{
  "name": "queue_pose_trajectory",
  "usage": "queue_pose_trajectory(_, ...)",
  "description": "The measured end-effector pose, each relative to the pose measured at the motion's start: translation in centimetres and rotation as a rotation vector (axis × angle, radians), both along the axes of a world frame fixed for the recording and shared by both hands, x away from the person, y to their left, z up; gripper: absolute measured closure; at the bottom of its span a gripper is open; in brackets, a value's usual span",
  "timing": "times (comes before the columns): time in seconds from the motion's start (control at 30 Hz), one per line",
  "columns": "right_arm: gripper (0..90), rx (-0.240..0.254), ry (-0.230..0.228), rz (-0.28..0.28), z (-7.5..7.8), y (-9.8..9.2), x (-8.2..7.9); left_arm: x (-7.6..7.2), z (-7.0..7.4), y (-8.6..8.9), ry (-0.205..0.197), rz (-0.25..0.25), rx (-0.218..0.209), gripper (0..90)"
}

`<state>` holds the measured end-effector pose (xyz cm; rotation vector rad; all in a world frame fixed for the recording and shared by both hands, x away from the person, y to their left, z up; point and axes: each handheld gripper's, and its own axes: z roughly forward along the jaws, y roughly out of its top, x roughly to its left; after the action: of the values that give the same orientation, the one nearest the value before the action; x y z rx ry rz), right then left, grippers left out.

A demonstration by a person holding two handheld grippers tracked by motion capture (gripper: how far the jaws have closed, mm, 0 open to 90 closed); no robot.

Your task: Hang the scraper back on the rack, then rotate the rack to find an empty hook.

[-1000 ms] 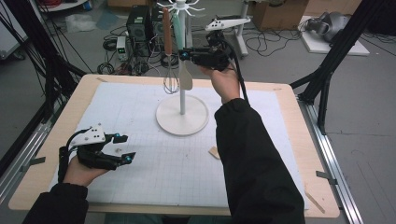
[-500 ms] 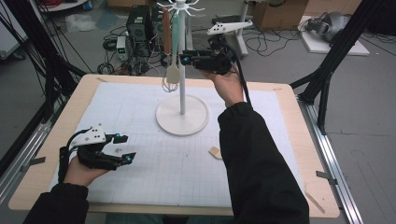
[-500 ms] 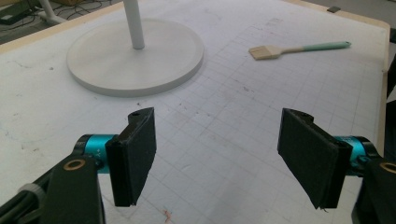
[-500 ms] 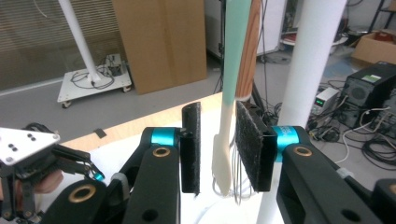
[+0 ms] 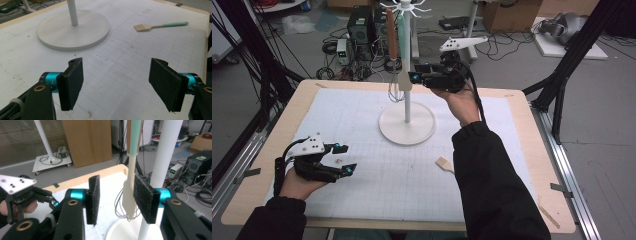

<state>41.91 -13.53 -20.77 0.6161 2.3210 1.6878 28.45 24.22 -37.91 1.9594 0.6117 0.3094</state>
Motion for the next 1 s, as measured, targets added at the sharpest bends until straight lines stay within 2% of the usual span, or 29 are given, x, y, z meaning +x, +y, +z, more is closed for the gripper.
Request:
queue_pose_trajectory(0.37,50.6,-0.007,0.004,0.011,-0.4,-0.4,-0.8,0.0,0.0,0.2,-0.002,0.002,-0.002,28.0)
queue_pose_trajectory(0.57,53.0,0.005,-0.011,0.003,-0.1,-0.6,-0.7,0.0,0.0,0.1,0.0,0.003,-0.003,27.8)
queue_pose_trajectory(0.67,59.1,0.002,-0.015,0.001,0.4,-0.6,-0.4,0.1,0.0,0.1,-0.001,0.002,-0.005,27.8)
queue_pose_trajectory(0.77,72.0,0.013,-0.03,0.02,1.4,-0.6,-0.3,0.1,0.0,0.1,0.0,0.0,-0.005,27.8)
queue_pose_trajectory(0.83,77.4,0.011,-0.039,0.018,2.1,-0.6,-0.1,0.1,0.0,0.2,-0.002,-0.001,-0.007,27.9)
queue_pose_trajectory(1.0,86.0,0.031,-0.045,0.03,3.4,-0.9,0.4,0.1,0.0,0.3,0.0,-0.002,-0.013,27.8)
